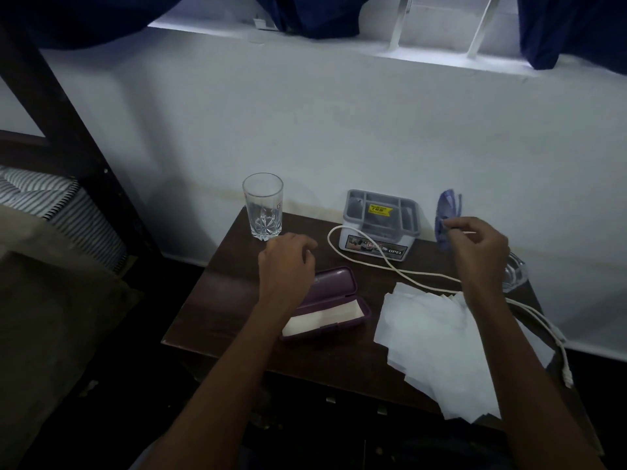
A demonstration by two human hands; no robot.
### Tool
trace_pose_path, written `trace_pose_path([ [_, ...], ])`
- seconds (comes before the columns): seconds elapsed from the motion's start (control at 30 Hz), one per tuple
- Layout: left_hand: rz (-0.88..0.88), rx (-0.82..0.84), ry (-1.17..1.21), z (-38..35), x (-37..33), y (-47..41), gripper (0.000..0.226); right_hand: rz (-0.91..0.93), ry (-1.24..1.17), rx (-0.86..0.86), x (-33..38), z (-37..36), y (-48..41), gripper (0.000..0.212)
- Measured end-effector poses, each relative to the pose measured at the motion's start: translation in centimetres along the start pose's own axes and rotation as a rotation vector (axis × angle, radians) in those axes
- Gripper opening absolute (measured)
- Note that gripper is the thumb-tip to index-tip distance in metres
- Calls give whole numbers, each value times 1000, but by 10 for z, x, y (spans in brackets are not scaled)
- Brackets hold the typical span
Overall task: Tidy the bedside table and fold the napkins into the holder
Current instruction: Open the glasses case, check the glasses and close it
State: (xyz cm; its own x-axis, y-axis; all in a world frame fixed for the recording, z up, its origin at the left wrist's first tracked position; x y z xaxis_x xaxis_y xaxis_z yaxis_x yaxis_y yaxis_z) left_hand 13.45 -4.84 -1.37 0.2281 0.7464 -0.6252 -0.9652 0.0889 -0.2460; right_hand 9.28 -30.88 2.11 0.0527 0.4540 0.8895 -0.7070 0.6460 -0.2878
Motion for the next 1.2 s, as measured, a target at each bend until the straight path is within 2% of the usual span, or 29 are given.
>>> trace_pose_path([
  [0.1, -11, -1, 36, -1, 1, -1, 28, -41, -144, 181, 19, -4, 28, 14],
  [0.23, -56, 39, 182, -8, 1, -1, 38, -11, -167, 413, 26, -14, 65, 28],
  [0.37, 0, 171, 541, -11, -9, 0, 59, -58, -212, 492, 19, -31, 67, 32],
  [0.43, 37, 203, 668, -9, -13, 0, 59, -124, -245, 533, 11, -42, 64, 34],
  [0.5, 64, 210, 698, -8, -12, 1, 50, -168, -237, 574, 5, -52, 60, 42],
  [0.63, 75, 180, 527, 0, 4, -3, 26, -184, -250, 591, 4, -60, 56, 31],
  [0.77, 150, 339, 419, 2, 23, -4, 8, -162, -175, 609, -2, -66, 55, 24],
  [0.93, 153, 519, 40, 9, 37, -2, 9, 98, 203, 745, -8, -77, 62, 23],
  [1.03, 192, 677, -92, 8, 40, 7, 13, 191, 308, 828, -7, -83, 68, 23],
  [1.2, 200, 778, -185, -3, 42, 13, 18, 256, 377, 884, -12, -90, 75, 19],
])
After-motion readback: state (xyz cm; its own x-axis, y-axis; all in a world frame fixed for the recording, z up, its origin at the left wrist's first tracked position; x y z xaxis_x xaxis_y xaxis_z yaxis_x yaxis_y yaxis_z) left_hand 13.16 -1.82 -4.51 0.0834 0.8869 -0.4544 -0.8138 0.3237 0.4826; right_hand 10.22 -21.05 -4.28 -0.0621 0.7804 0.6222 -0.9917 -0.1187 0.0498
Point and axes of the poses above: each hand's wrist, its own y-axis away from the middle knuckle, its own z-axis out of the back of the hand, x = y × z, the point moved 4 cm from there along -y, towards the middle knuckle, and after that the axes turned 2 degrees about -z, right-handed, at the moved point
